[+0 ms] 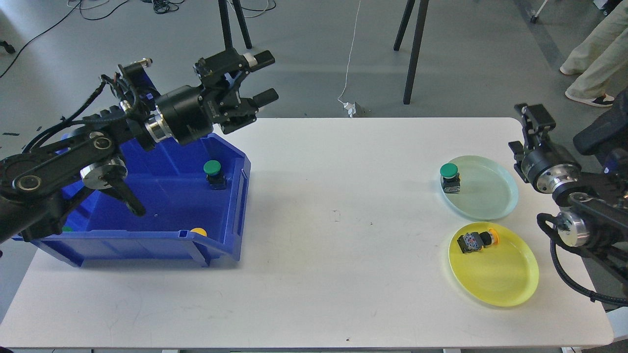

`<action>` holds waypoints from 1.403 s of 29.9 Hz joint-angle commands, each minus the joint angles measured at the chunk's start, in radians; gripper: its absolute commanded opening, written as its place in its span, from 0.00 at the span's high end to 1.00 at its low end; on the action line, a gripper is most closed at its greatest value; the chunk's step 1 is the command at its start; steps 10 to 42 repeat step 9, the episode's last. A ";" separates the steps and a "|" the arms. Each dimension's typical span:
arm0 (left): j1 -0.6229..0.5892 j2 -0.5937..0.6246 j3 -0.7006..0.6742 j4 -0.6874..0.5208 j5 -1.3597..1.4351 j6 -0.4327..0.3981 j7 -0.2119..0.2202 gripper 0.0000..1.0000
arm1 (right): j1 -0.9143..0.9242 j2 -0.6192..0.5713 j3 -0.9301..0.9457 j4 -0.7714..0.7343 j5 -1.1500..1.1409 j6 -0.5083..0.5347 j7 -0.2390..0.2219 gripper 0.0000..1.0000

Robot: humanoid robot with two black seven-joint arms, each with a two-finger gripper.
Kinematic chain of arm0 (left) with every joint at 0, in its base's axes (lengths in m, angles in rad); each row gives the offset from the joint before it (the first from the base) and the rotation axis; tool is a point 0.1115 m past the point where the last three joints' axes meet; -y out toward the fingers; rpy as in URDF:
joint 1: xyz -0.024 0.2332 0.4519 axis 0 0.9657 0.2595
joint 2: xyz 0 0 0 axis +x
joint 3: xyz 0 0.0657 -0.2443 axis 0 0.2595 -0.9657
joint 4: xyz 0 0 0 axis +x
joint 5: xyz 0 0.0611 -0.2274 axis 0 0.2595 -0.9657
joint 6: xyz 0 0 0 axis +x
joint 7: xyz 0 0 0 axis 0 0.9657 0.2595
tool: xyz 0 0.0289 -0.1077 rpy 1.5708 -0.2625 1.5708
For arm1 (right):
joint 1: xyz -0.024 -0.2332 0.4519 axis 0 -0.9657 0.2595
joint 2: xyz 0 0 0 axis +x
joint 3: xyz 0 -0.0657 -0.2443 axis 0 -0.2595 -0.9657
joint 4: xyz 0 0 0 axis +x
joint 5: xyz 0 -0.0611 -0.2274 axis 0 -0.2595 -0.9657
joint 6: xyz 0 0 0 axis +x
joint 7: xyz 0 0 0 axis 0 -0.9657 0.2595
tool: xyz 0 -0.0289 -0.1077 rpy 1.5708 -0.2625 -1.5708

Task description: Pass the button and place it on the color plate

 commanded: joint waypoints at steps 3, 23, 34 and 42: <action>0.023 -0.003 -0.075 0.153 -0.161 0.000 0.000 0.07 | -0.039 -0.022 0.216 0.017 0.221 0.514 0.000 0.00; 0.067 -0.028 -0.078 0.211 -0.161 0.000 0.000 0.04 | -0.030 -0.008 0.192 -0.001 0.280 0.514 0.003 0.00; 0.067 -0.028 -0.078 0.211 -0.161 0.000 0.000 0.04 | -0.030 -0.008 0.192 -0.001 0.280 0.514 0.003 0.00; 0.067 -0.028 -0.078 0.211 -0.161 0.000 0.000 0.04 | -0.030 -0.008 0.192 -0.001 0.280 0.514 0.003 0.00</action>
